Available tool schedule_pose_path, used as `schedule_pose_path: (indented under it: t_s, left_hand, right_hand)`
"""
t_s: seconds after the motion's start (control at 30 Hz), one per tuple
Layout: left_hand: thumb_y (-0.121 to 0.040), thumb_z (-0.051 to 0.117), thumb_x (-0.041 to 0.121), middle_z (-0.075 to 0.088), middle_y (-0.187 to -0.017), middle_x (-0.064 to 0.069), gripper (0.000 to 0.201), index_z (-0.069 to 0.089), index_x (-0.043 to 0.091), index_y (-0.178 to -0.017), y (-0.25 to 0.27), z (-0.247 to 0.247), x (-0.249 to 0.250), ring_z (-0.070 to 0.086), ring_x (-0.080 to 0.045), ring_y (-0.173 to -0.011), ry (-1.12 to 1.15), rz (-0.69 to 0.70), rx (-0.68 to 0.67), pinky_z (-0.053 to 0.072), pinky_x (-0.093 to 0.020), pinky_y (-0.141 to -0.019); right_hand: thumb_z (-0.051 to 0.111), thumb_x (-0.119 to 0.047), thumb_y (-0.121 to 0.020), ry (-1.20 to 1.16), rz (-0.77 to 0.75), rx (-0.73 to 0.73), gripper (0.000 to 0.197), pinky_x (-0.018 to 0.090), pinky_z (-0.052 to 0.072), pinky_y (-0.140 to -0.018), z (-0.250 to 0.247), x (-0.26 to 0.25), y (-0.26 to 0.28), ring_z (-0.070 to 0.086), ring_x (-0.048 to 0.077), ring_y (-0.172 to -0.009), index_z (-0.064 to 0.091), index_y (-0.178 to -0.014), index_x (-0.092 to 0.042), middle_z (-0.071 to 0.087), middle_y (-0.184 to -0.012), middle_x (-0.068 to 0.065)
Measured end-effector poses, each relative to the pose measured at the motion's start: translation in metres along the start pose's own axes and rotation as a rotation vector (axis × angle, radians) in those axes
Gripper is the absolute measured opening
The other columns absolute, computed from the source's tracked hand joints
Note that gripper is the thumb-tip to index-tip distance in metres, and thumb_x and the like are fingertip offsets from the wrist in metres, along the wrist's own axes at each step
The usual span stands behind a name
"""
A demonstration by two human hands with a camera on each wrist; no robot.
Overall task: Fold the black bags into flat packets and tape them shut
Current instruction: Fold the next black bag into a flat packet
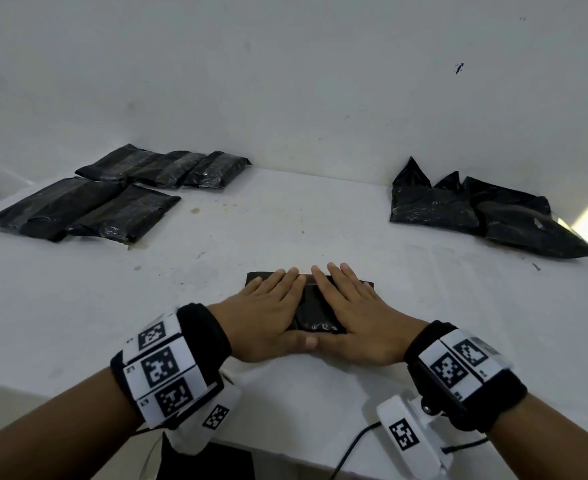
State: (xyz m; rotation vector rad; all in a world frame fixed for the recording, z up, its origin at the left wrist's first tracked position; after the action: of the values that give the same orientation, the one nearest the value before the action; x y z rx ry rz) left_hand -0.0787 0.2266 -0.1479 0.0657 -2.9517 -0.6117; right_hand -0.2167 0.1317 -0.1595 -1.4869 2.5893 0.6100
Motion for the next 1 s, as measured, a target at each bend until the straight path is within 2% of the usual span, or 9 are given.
schedule_pose_path:
  t_s: [0.17,0.3,0.37,0.5,0.63,0.7,0.8,0.9,1.0]
  left_hand:
    - [-0.1,0.03,0.056,-0.018,-0.163,-0.008,0.086,-0.018,0.009,-0.153,-0.004,0.001,0.002,-0.015,-0.019,-0.15,-0.049,-0.01,0.003,0.0,-0.039,-0.123]
    - [-0.103,0.033,0.047,-0.014,-0.164,-0.008,0.079,-0.014,0.009,-0.154,-0.014,-0.008,0.002,-0.011,-0.02,-0.151,-0.069,-0.021,0.035,0.002,-0.039,-0.123]
    - [-0.104,0.033,0.043,-0.015,-0.164,-0.008,0.077,-0.013,0.009,-0.154,-0.019,-0.012,0.004,-0.011,-0.02,-0.151,-0.072,-0.017,0.069,0.002,-0.04,-0.122]
    - [-0.104,0.039,0.024,-0.015,-0.164,-0.001,0.073,-0.012,0.017,-0.155,-0.029,-0.015,0.016,-0.009,-0.018,-0.151,-0.153,0.106,0.249,0.007,-0.041,-0.122]
    - [-0.103,0.039,0.016,-0.009,-0.165,0.006,0.07,-0.007,0.022,-0.156,-0.039,-0.017,0.024,-0.003,-0.012,-0.151,-0.065,0.188,0.244,0.014,-0.038,-0.122]
    - [-0.102,0.041,0.014,-0.002,-0.165,0.008,0.07,-0.002,0.024,-0.157,-0.044,-0.02,0.023,0.003,-0.01,-0.151,-0.033,0.197,0.285,0.022,-0.037,-0.12]
    - [-0.101,0.043,0.017,0.01,-0.164,0.01,0.063,0.014,0.026,-0.156,-0.051,-0.029,0.022,0.022,-0.013,-0.148,-0.079,0.165,0.325,0.04,-0.038,-0.108]
    - [-0.101,0.04,0.019,0.017,-0.162,0.009,0.052,0.029,0.029,-0.151,-0.058,-0.041,0.023,0.035,-0.019,-0.141,-0.177,0.132,0.336,0.045,-0.037,-0.096]
    - [-0.101,0.04,0.019,0.026,-0.159,0.009,0.049,0.035,0.029,-0.149,-0.068,-0.049,0.022,0.04,-0.021,-0.137,-0.219,0.116,0.353,0.044,-0.036,-0.089]
  right_hand:
    - [0.041,-0.058,-0.097,0.134,-0.035,0.065,0.091,0.04,-0.006,-0.122,-0.006,-0.009,0.011,-0.029,0.015,-0.147,-0.02,-0.154,-0.023,-0.028,-0.161,0.001]
    - [0.037,-0.04,-0.105,0.254,0.002,0.126,0.069,0.033,0.025,-0.116,-0.012,-0.012,0.021,-0.001,0.016,-0.153,0.001,-0.158,-0.016,-0.007,-0.166,0.003]
    - [0.033,-0.034,-0.107,0.248,0.039,0.107,0.063,0.033,0.031,-0.112,-0.012,-0.007,0.019,0.0,0.016,-0.153,0.002,-0.158,-0.015,-0.006,-0.166,0.004]
    - [0.031,-0.024,-0.108,0.231,0.081,0.103,0.062,0.039,0.019,-0.122,-0.008,0.011,0.005,-0.007,0.023,-0.153,-0.003,-0.157,-0.007,-0.008,-0.165,0.01]
    - [0.037,-0.019,-0.105,0.11,0.054,0.102,0.065,0.044,0.013,-0.123,-0.008,0.027,-0.005,-0.009,0.025,-0.152,0.001,-0.157,-0.006,-0.007,-0.165,0.013]
    - [0.046,-0.019,-0.102,-0.013,0.015,0.118,0.068,0.04,0.012,-0.124,-0.015,0.029,-0.003,0.0,0.023,-0.153,0.009,-0.157,-0.006,0.005,-0.165,0.012]
    - [0.062,-0.019,-0.093,-0.172,-0.009,0.284,0.053,0.037,0.034,-0.111,-0.037,0.035,0.009,0.045,0.028,-0.131,0.044,-0.14,-0.004,0.051,-0.14,0.012]
    - [0.064,-0.026,-0.092,-0.249,0.132,0.52,0.046,0.03,0.043,-0.103,-0.066,0.061,0.013,0.056,0.024,-0.123,0.057,-0.135,-0.01,0.061,-0.133,0.008]
    - [0.061,-0.018,-0.091,-0.244,0.319,0.64,0.027,0.036,0.05,-0.098,-0.083,0.115,-0.008,0.064,0.026,-0.11,0.071,-0.115,-0.012,0.069,-0.117,0.012]
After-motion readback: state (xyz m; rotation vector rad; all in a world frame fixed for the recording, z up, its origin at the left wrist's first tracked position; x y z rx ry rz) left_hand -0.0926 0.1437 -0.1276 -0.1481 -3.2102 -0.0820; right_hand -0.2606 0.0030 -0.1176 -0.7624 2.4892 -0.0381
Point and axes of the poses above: each hand's wrist, its own y-axis away from the middle knuckle, its own z-axis out of the palm, x = y × z, the point moved 3 cm from there along -y, towards the middle knuckle
